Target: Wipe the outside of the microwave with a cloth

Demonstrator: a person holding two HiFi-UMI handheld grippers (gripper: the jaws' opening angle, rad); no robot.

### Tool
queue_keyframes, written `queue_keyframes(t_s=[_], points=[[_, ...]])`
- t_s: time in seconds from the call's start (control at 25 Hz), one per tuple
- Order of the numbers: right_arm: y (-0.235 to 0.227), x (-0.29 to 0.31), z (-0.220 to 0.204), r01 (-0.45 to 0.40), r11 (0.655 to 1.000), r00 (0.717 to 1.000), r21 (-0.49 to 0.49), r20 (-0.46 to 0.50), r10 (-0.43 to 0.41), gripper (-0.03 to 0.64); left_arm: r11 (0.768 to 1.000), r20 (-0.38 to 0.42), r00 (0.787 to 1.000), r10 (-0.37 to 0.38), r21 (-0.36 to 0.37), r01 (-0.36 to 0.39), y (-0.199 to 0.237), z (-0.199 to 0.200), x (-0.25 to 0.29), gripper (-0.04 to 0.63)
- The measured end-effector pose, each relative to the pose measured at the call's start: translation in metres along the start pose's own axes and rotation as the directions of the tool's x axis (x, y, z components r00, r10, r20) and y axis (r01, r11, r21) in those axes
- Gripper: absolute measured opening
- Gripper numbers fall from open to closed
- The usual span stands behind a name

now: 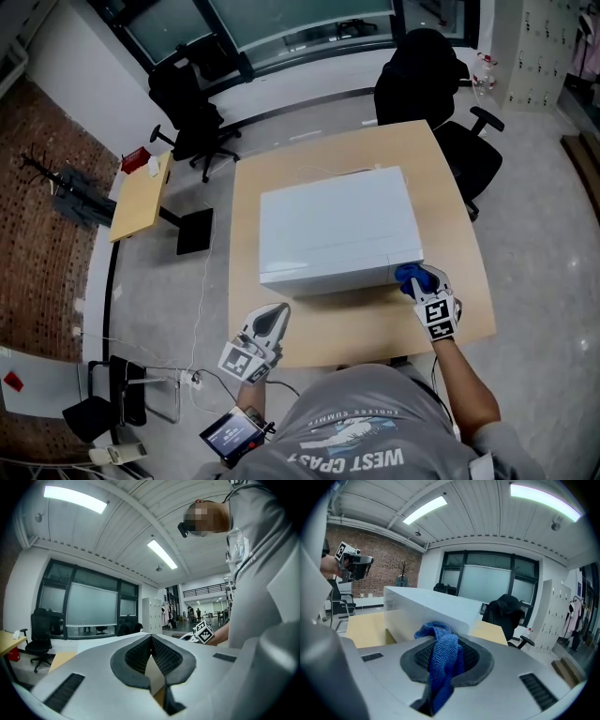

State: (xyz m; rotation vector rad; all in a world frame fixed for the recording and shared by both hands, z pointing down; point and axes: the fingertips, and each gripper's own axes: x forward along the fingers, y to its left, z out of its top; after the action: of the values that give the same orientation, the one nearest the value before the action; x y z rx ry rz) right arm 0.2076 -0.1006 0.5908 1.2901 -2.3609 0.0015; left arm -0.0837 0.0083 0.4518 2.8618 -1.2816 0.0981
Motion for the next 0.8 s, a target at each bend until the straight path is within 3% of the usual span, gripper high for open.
queue_keyframes(t_s=[0.32,0.8], points=[[-0.027,-0.002,-0.014,-0.065,0.997,0.998,0.045,0.016,0.065,0.066,1.0,0.003,1.0,-0.007,-0.001,0.007,-0.025,0.002,0.053,0.023],[-0.032,-0.002,-0.014,-0.182,0.982,0.981,0.055,0.076,0.178,0.066,0.999,-0.019,0.999,0.045,0.003,-0.045,-0.045,0.001,0.074,0.023]])
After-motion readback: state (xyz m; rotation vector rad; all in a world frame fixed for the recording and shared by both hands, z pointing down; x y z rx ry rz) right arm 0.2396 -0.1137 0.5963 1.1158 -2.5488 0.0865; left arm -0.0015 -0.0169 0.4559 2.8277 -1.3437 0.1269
